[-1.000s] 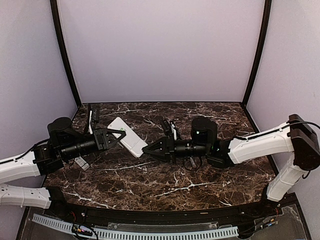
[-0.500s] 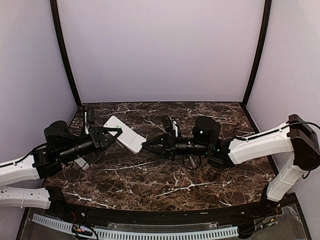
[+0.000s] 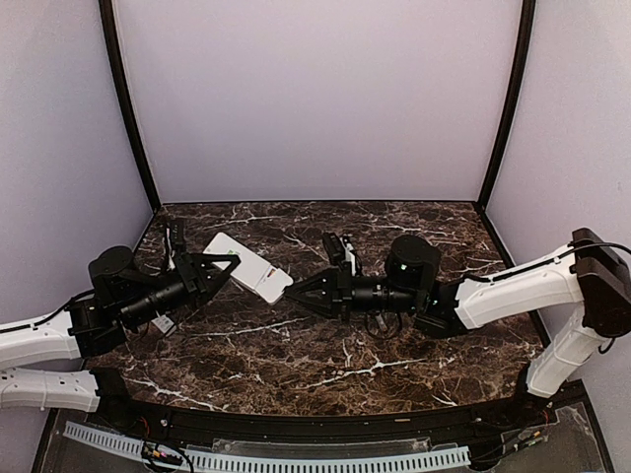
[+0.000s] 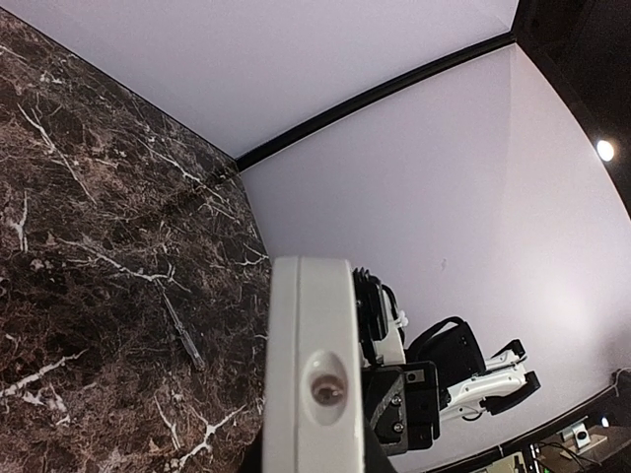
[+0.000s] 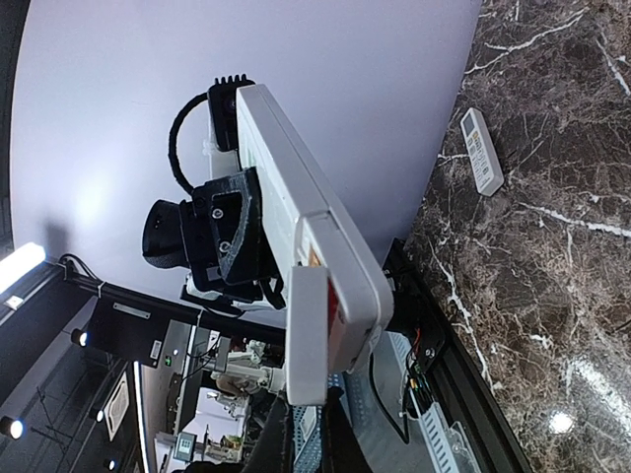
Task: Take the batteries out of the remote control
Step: Remove the battery cover from the remote control, then pass from the left arm to the right
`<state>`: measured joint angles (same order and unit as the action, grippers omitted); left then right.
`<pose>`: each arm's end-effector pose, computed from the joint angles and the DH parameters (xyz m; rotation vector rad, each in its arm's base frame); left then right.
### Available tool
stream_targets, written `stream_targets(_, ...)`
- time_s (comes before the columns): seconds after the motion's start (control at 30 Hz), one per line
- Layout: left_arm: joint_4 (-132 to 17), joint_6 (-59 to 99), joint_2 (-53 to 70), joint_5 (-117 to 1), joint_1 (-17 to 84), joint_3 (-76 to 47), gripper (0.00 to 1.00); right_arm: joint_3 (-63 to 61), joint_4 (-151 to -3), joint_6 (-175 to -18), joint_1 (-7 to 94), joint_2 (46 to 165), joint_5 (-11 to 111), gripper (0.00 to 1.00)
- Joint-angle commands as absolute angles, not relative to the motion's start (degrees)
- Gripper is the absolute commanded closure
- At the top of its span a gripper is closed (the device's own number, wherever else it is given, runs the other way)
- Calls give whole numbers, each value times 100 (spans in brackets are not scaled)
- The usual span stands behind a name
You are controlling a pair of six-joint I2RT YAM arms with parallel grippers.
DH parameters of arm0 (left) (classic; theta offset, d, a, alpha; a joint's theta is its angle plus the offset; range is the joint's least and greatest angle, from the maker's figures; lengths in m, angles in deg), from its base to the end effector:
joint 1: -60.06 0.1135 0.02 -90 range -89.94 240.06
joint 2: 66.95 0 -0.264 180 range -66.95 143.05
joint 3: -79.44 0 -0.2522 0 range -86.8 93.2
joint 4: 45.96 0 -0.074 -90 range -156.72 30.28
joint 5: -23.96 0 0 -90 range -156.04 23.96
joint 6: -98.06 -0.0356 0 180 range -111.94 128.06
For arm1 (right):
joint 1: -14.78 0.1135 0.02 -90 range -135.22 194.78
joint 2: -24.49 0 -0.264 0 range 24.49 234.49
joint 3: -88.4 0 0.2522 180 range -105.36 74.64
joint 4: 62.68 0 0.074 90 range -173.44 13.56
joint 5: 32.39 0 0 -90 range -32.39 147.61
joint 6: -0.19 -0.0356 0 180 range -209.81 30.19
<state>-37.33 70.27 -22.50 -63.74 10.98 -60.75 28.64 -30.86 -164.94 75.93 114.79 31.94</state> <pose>0.1248 -0.1462 0.2856 -0.1602 1.7170 -1.5456 0.1528 0.3093 0.2517 -0.2188 2.0390 2.0650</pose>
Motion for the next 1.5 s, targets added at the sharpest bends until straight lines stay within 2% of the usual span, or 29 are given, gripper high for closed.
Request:
stream_targets(0.0,-3329,7148,-2465,-6770,1128,-6136,100,3057,-2933,-16539,7582,11255,3331,100)
stream_targets(0.37,-3371,7140,-2363,-6771,1131,-6114,100,3209,-3013,-16476,7574,11066,3477,100)
stream_targets(0.57,-4127,6726,-2278,-6632,1207,-5785,100,3158,-3782,-16100,7571,10816,3639,99)
stream_targets(0.73,-4379,6614,-2247,-6167,1412,-5716,100,3125,-4698,-15745,7576,10405,3894,88)
stream_targets(0.93,-4529,6501,-2090,-5401,1668,-5701,100,3040,-5756,-15203,7550,9878,4287,65)
stream_targets(1.1,-4988,5957,-1938,-4945,1727,-5531,100,2443,-7339,-14286,7572,9620,4628,45)
stream_targets(1.27,-5198,5692,-1599,-4207,1735,-5424,100,1744,-8751,-13219,7800,9739,4947,31)
stream_targets(1.47,-5033,5669,-1143,-3575,1735,-5399,99,1114,-9164,-12498,8248,10312,5199,14)
